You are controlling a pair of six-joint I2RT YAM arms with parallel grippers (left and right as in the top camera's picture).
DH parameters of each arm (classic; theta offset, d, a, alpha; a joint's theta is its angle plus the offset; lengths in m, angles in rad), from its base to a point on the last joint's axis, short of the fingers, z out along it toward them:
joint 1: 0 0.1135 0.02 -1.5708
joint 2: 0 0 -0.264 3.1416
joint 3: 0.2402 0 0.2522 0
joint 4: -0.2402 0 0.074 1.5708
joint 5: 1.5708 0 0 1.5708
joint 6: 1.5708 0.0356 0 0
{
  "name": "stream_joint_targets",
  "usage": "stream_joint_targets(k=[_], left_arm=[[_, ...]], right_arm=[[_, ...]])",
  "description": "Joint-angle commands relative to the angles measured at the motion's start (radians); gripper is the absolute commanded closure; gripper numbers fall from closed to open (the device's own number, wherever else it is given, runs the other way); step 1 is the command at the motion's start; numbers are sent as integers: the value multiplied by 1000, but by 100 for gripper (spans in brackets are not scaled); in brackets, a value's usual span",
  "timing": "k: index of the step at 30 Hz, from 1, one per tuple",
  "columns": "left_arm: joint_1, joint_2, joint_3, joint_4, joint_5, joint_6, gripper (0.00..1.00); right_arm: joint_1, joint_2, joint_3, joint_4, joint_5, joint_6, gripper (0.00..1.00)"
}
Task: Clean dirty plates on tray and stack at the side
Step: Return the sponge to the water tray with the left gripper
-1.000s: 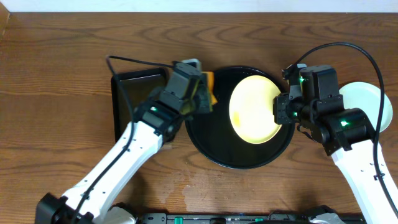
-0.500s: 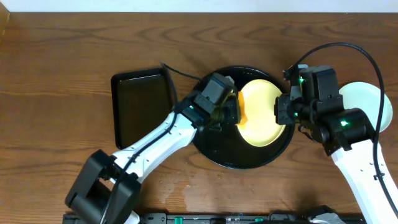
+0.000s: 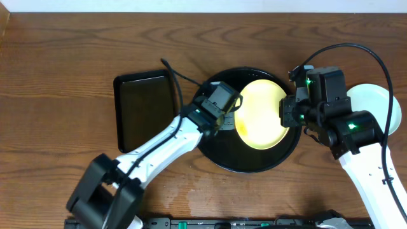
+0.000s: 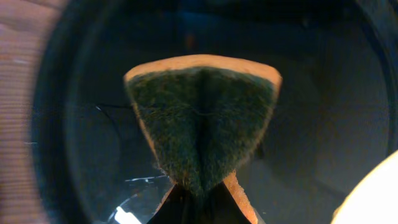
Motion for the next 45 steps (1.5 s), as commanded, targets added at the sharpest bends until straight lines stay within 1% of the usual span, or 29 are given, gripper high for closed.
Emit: stream_joint_targets(k=[1,4,6,9,12,15,18,21,25,29,36,40,45], left_arm=[[55,-125,-2,-42,-66,22,93],[132,-218,-2,-109,-67,23,93],[203,-274,-2,-163,-67,30,93],[317,-323,-2,-235,-66,85,93],[412,-321,-4,-288,-66,167,92],[491,-297,-21,-312,-55,218,92],[552,-257,-44,-288,14,283,93],[597,-197,-59,-249,105,337,93],[624,-137,-59,-230,122,353,93],[630,-125,-59,-227,126,375,92],[631,-125,-59,-225,125,382,93],[630,-124,-66,-182,124,423,92],[630,-124,-73,-167,123,422,92]], right_arm=[[13,-13,23,3,23,-13,99],[13,-13,23,4,42,-90,99],[14,-10,23,3,92,-110,99],[31,-8,23,5,214,-134,99],[78,-9,23,16,335,-134,99],[169,-9,23,37,462,-175,99],[286,-8,23,48,605,-257,99],[414,-6,23,53,708,-348,99],[535,10,23,51,886,-392,99],[608,22,23,60,904,-435,99],[618,22,23,69,909,-434,99],[618,22,23,71,909,-419,99],[617,22,23,71,909,-385,99]])
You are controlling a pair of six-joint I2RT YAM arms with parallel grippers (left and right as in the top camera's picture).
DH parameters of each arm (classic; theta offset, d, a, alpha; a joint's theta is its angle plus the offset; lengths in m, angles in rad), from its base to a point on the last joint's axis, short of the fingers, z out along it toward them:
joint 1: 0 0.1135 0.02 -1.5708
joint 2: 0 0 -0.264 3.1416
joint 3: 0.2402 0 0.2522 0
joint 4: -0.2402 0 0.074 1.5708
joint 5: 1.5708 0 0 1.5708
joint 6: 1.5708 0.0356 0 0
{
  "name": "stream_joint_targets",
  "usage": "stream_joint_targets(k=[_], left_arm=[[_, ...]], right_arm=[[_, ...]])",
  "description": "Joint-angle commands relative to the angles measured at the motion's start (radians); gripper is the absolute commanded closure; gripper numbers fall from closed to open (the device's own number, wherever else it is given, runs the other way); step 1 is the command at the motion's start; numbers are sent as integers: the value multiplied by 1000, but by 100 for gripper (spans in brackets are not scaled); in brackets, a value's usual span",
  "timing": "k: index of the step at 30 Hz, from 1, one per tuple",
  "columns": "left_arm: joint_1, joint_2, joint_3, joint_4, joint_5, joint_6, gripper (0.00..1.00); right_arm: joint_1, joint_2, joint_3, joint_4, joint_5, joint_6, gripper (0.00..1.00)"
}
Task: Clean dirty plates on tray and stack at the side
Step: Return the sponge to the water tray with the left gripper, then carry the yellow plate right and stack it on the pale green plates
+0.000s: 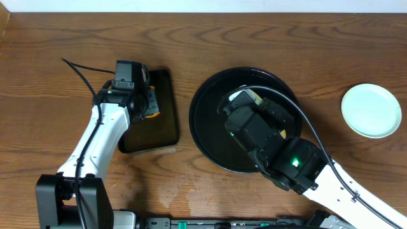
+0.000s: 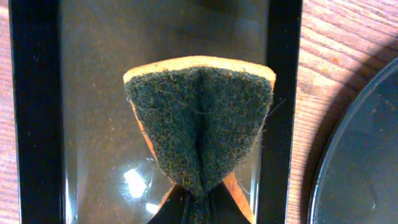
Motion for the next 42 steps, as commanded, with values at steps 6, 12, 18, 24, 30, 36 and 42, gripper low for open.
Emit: stream_joint_targets(k=[6,12,18,24,30,36,42], left_arm=[[4,-40,11,-35,-1,21,48],[4,-178,52,-60,-1,4,24],[4,-286,51,-108,-2,4,20],[4,-286,50,-132,-2,5,19],[4,-286,50,-132,-2,4,19],[4,-286,50,-132,-2,4,18],[4,-286,50,-132,-2,4,18]], right_arm=[[-31,0,22,11,32,121,99],[-78,0,22,27,-5,121,99],[-79,0,22,74,2,120,99],[-79,0,22,70,-9,121,99],[-126,0,22,50,-9,144,99],[-325,0,22,24,-80,250,99],[-620,0,22,32,-220,332,99]])
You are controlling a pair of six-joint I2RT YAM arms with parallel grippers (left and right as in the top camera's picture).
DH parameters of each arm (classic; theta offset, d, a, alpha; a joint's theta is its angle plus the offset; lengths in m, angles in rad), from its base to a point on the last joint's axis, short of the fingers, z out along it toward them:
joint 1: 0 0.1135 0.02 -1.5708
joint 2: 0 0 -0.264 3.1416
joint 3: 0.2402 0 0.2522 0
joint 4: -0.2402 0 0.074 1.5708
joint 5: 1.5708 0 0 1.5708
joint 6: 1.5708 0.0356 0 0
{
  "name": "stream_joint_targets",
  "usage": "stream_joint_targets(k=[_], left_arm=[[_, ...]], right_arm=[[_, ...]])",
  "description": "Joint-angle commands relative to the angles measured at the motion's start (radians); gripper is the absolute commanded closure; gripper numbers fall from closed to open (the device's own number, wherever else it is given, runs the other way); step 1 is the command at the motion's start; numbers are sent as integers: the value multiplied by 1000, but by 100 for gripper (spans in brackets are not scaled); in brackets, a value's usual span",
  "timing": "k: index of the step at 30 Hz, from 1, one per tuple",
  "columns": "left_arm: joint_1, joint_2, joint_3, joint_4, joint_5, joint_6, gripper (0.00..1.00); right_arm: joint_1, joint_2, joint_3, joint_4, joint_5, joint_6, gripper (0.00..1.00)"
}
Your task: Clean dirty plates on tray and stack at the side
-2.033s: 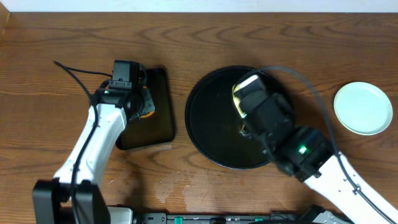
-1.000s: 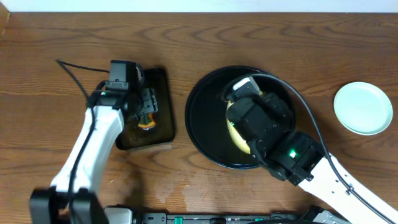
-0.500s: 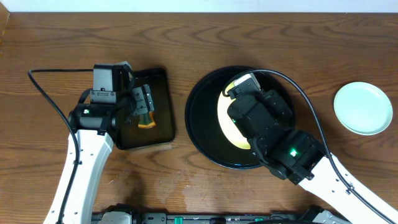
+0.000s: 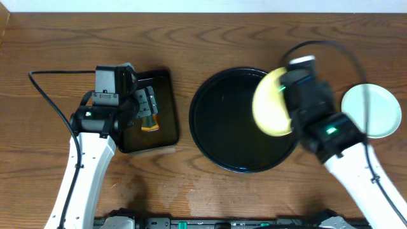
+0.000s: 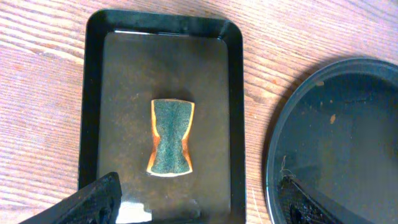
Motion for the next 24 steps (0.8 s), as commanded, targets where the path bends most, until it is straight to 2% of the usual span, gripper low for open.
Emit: stream_joint_targets(k=[1,9,14,18,24], left_arm=[[4,1,14,-3,-2,2,18],[4,1,14,-3,-2,2,18],[4,1,14,-3,-2,2,18],[4,1,14,-3,-2,2,18],[4,1,14,-3,-2,2,18]], right_arm=[[-194,-1,20,8,-113,108,99],[-689,29,20,69,-361,300,99],[-932,133,20,93,-409,419,99],[-1045,259,20,110,-437,474,99],[-1081,422,20,201,-562,422,99]])
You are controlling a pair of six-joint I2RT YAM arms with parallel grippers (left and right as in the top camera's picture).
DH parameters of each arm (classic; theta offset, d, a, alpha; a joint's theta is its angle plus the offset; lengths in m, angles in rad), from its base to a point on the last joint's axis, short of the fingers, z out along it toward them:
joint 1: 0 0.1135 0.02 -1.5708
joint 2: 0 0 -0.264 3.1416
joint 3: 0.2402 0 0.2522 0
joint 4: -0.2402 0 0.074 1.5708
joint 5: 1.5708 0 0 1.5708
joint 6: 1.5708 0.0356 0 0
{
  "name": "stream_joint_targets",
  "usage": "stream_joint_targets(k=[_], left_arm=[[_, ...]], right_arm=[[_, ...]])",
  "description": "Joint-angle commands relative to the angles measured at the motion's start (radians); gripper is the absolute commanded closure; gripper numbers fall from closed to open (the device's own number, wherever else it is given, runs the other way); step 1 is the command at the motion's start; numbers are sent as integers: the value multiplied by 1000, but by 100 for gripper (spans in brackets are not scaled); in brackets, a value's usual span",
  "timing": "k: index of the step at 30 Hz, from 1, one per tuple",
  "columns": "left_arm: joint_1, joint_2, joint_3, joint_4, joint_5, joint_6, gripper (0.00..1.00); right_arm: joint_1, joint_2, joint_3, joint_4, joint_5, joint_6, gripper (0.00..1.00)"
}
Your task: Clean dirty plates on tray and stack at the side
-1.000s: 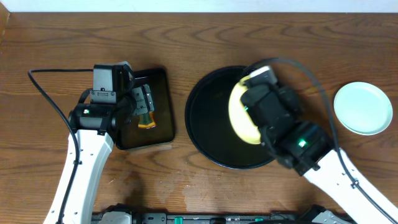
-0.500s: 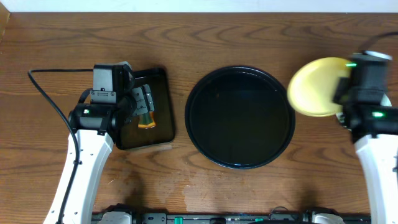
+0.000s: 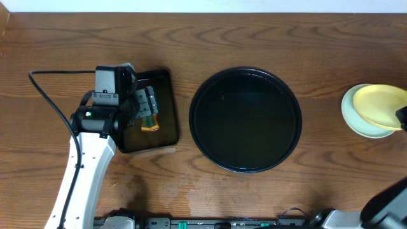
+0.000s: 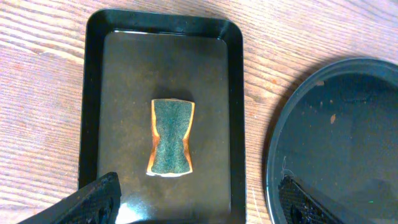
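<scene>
A yellow plate [image 3: 379, 107] lies on top of a pale plate [image 3: 351, 114] at the table's right edge. The round black tray [image 3: 245, 119] in the middle holds no plates, only wet specks. A green-and-orange sponge [image 4: 170, 146] lies in the small rectangular black tray [image 4: 90, 93]. My left gripper [image 4: 199, 205] hangs open above it, its fingers [image 4: 99, 199] spread wide with nothing between them. Of my right gripper only a dark bit [image 3: 402, 117] shows at the frame's edge, next to the yellow plate.
The left arm's cable [image 3: 51, 76] loops over the table at the left. The rectangular tray [image 3: 172, 108] stands just left of the round tray [image 4: 336, 137]. Part of the right arm [image 3: 381, 203] shows in the bottom right corner.
The yellow plate was held up at the round tray's right edge; now it lies on the pale plate. My right arm has gone almost out of frame. The left arm has not moved.
First my left gripper held the sponge by the yellow plate, which the right gripper held over the round tray. Then the left gripper held the sponge over the rectangular tray. Later the sponge lay there, the left gripper open. Now the yellow plate is stacked at the right.
</scene>
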Motion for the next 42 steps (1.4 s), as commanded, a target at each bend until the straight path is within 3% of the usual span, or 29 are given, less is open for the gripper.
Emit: stream_joint_targets(k=[1,2,4,5,6,12,17,20,29,36,42], left_arm=[[4,1,14,-3,-2,2,18],[4,1,14,-3,-2,2,18],[4,1,14,-3,-2,2,18],[4,1,14,-3,-2,2,18],[4,1,14,-3,-2,2,18],[4,1,14,-3,-2,2,18],[4,1,14,-3,-2,2,17],[4,1,14,-3,-2,2,18],[4,1,14,-3,-2,2,18],[4,1,14,-3,-2,2,18],[4,1,14,-3,-2,2,18]], right_arm=[[2,54,15,40,-110,-25,99],[6,60,15,52,-112,-39,88],[18,56,15,80,-121,-74,25],[22,46,15,90,-141,-99,9],[30,29,15,98,-171,-107,1],[114,-132,15,109,-490,-143,1],[317,-327,15,60,-680,-238,1],[462,-442,15,-17,-676,-299,1],[785,-673,15,-122,-665,-283,1],[805,-789,13,-382,-550,-464,1],[814,-932,-104,-262,-455,-591,1]])
